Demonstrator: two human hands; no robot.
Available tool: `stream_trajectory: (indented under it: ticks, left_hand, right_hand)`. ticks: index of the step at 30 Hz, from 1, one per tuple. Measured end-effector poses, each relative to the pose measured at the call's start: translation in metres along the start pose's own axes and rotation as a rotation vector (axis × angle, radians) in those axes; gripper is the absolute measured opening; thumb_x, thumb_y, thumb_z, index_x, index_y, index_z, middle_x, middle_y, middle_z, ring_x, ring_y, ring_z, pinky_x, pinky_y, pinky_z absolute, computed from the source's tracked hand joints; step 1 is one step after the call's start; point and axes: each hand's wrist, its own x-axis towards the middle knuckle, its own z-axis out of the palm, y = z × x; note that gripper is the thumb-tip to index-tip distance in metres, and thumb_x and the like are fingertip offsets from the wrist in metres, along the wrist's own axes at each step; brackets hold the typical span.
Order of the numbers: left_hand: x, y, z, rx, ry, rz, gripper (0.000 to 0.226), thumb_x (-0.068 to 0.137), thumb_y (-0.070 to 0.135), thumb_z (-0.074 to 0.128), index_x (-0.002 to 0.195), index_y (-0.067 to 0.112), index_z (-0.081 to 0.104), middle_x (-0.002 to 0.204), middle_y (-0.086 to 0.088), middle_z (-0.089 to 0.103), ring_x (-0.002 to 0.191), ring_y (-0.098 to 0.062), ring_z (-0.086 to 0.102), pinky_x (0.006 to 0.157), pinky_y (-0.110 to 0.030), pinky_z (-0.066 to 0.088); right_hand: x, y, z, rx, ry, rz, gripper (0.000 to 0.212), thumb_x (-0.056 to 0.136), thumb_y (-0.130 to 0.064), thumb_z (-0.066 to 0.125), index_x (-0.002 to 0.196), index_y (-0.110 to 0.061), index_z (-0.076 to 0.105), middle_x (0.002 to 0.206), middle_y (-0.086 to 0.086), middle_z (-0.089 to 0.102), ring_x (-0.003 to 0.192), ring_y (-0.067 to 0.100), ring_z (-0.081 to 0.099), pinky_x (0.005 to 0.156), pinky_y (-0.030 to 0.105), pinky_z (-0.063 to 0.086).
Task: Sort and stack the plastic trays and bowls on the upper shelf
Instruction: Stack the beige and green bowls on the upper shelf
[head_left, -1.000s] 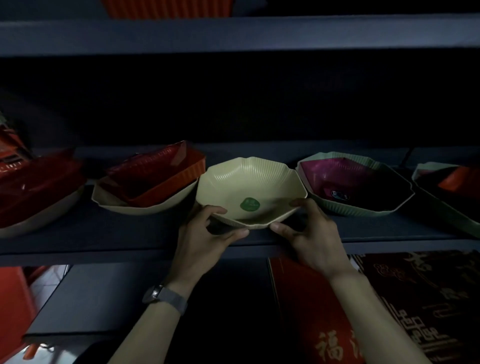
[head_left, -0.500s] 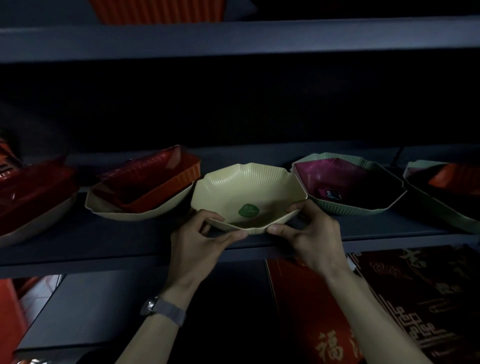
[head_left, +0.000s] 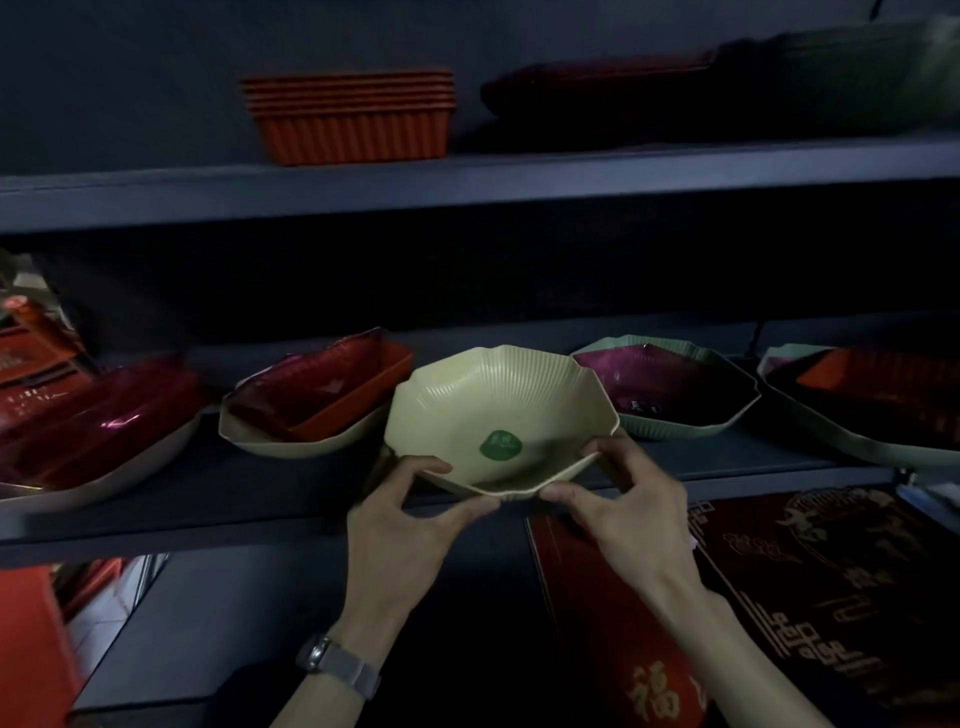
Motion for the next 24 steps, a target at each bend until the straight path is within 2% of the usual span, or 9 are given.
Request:
stream_trajectory:
  ticks: [1, 5, 8, 11, 14, 17, 21, 24]
  left_hand:
    - [-0.005, 0.004, -0.002, 0.002, -0.01, 0.004, 0.047, 0.054, 0.05, 0.097, 0.088, 0.028, 0.073, 0.099, 0.015, 0.077, 0.103, -0.009, 0.072, 0.098, -0.044, 0.058]
    - [-0.024, 0.022, -0.006, 0.021, -0.032, 0.045, 0.054, 0.052, 0.055, 0.097, 0.093, 0.029, 0.075, 0.104, 0.013, 0.074, 0.107, -0.009, 0.07, 0.097, -0.044, 0.058]
    - [-0.037, 0.045, -0.003, -0.013, -0.049, 0.083, 0.052, 0.053, 0.046, 0.101, 0.093, 0.026, 0.075, 0.108, 0.012, 0.071, 0.109, -0.013, 0.07, 0.097, -0.044, 0.058]
    - [-0.049, 0.071, 0.005, -0.072, -0.096, 0.104, 0.05, 0.053, 0.045, 0.102, 0.091, 0.026, 0.075, 0.11, 0.011, 0.071, 0.11, -0.013, 0.07, 0.097, -0.044, 0.058]
    - [-0.06, 0.096, 0.013, -0.132, -0.151, 0.121, 0.049, 0.056, 0.045, 0.102, 0.094, 0.027, 0.076, 0.114, 0.012, 0.071, 0.114, -0.014, 0.069, 0.099, -0.042, 0.058]
    - [-0.07, 0.13, 0.021, -0.196, -0.2, 0.157, 0.045, 0.057, 0.046, 0.098, 0.096, 0.034, 0.078, 0.116, 0.021, 0.07, 0.116, -0.006, 0.068, 0.099, -0.032, 0.056]
    - [-0.083, 0.175, 0.031, -0.299, -0.28, 0.185, 0.052, 0.05, 0.052, 0.093, 0.1, 0.045, 0.079, 0.115, 0.043, 0.064, 0.113, 0.011, 0.064, 0.093, -0.014, 0.049]
    - [-0.089, 0.202, 0.04, -0.4, -0.324, 0.193, 0.057, 0.05, 0.042, 0.096, 0.104, 0.044, 0.078, 0.116, 0.036, 0.069, 0.11, 0.012, 0.066, 0.088, -0.006, 0.05]
  right_hand:
    - [-0.007, -0.003, -0.005, 0.003, 0.013, -0.019, 0.043, 0.063, -0.039, 0.099, 0.095, -0.034, 0.071, 0.105, -0.025, 0.073, 0.103, -0.007, 0.067, 0.089, 0.013, 0.049]
    - [-0.034, -0.018, -0.03, -0.003, 0.047, -0.033, 0.04, 0.064, -0.043, 0.097, 0.094, -0.036, 0.071, 0.103, -0.016, 0.074, 0.085, 0.009, 0.072, 0.08, 0.032, 0.057]
    - [-0.049, -0.033, -0.057, -0.042, 0.08, -0.071, 0.037, 0.063, -0.045, 0.095, 0.09, -0.034, 0.072, 0.098, -0.016, 0.075, 0.09, 0.001, 0.071, 0.081, 0.023, 0.052]
    - [-0.063, -0.052, -0.088, -0.073, 0.114, -0.084, 0.037, 0.062, -0.05, 0.091, 0.09, -0.037, 0.071, 0.088, -0.016, 0.075, 0.081, -0.005, 0.07, 0.076, 0.017, 0.051]
    - [-0.075, -0.066, -0.121, -0.118, 0.169, -0.093, 0.037, 0.062, -0.048, 0.092, 0.09, -0.036, 0.071, 0.087, -0.019, 0.074, 0.088, -0.002, 0.071, 0.076, 0.009, 0.047]
    - [-0.089, -0.078, -0.155, -0.159, 0.219, -0.074, 0.035, 0.067, -0.034, 0.097, 0.093, -0.034, 0.073, 0.09, -0.018, 0.076, 0.09, 0.001, 0.071, 0.075, 0.014, 0.05]
    - [-0.11, -0.097, -0.196, -0.194, 0.333, -0.089, 0.037, 0.066, -0.037, 0.097, 0.094, -0.035, 0.074, 0.092, -0.021, 0.076, 0.092, 0.0, 0.07, 0.076, 0.015, 0.05]
    - [-0.122, -0.112, -0.224, -0.206, 0.414, -0.117, 0.046, 0.061, -0.05, 0.092, 0.101, -0.035, 0.074, 0.096, -0.022, 0.077, 0.094, -0.002, 0.072, 0.079, 0.022, 0.055]
